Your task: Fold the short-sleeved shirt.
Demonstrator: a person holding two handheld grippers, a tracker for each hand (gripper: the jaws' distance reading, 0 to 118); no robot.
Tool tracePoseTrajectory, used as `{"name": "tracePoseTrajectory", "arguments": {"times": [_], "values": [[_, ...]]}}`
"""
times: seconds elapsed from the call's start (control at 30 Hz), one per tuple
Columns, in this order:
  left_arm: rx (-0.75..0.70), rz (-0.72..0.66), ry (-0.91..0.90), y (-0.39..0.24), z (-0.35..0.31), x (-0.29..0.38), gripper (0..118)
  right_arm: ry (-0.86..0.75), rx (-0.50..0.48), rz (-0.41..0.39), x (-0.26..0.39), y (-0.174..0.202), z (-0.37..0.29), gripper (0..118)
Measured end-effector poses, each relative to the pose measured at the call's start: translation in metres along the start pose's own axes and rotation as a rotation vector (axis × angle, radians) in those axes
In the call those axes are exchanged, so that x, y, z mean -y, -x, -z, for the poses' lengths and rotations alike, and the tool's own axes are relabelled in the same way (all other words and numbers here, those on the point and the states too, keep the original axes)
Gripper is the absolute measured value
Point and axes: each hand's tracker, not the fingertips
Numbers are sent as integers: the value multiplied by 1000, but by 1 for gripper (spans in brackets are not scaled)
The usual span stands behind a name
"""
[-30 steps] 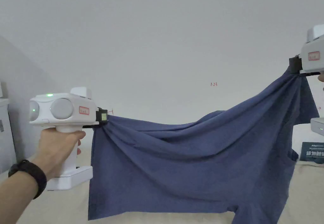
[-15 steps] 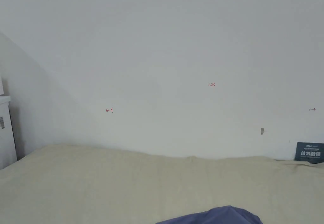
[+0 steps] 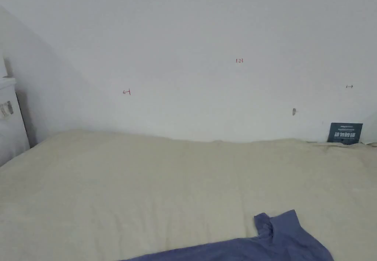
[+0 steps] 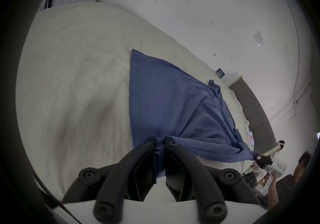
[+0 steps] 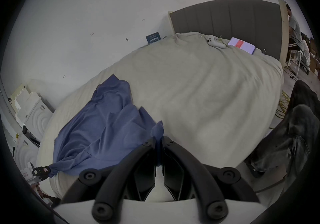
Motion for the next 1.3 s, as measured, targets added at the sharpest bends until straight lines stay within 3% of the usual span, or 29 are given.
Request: {"name": "tracePoseTrajectory", "arguments": {"times": [0.17, 0.2, 0.23, 0.3, 0.33, 0.4, 0.47, 0.6, 0.7, 0.8, 1.0, 1.03, 1.1, 1.17, 1.2, 1.23, 1.3], "values": [[-27, -4, -9, -1, 0, 8, 14, 15, 0, -63, 3, 6, 3, 6], [-31, -14, -10, -1, -3, 6, 27, 5, 9, -92, 1, 8, 2, 17], [-70, -25, -20, 1, -7, 3, 42, -5, 57, -143, 0, 10, 0, 35], [-170, 26, -75, 6, -29, -2, 81, -50, 145, -220, -4, 9, -15, 69], [-232, 71, -125, 7, -43, -4, 90, -88, 170, -236, -7, 7, -26, 71], [-304, 152, -185, 9, -76, -17, 95, -149, 190, -262, -16, 5, -48, 71], [-307, 198, -177, 1, -105, -36, 95, -210, 137, -241, -29, 12, -69, 72], [-306, 319, -427, -41, -170, -55, 95, -314, -79, -168, -52, 45, -101, 72], [-232, 307, -542, -70, -202, -61, 95, -366, -224, -154, -58, 75, -112, 72], [-185, 373, -618, -107, -220, -52, 95, -364, -358, -128, -59, 103, -115, 81], [-145, 420, -699, -134, -229, -26, 89, -387, -491, -91, -45, 151, -120, 80], [-142, 425, -708, -133, -228, -22, 86, -343, -517, -115, -42, 156, -118, 77], [-159, 448, -699, -138, -228, -13, 75, -361, -457, -152, -32, 171, -121, 58], [-164, 459, -707, -138, -226, -2, 41, -301, -425, -235, -25, 181, -118, 49], [-157, 464, -698, -137, -224, 1, 32, -285, -426, -245, -19, 185, -117, 34], [-168, 468, -682, -138, -223, 3, 23, -261, -436, -269, -14, 189, -116, 7], [-143, 463, -646, -136, -220, 7, 10, -306, -313, -335, -3, 200, -118, 0]]}}
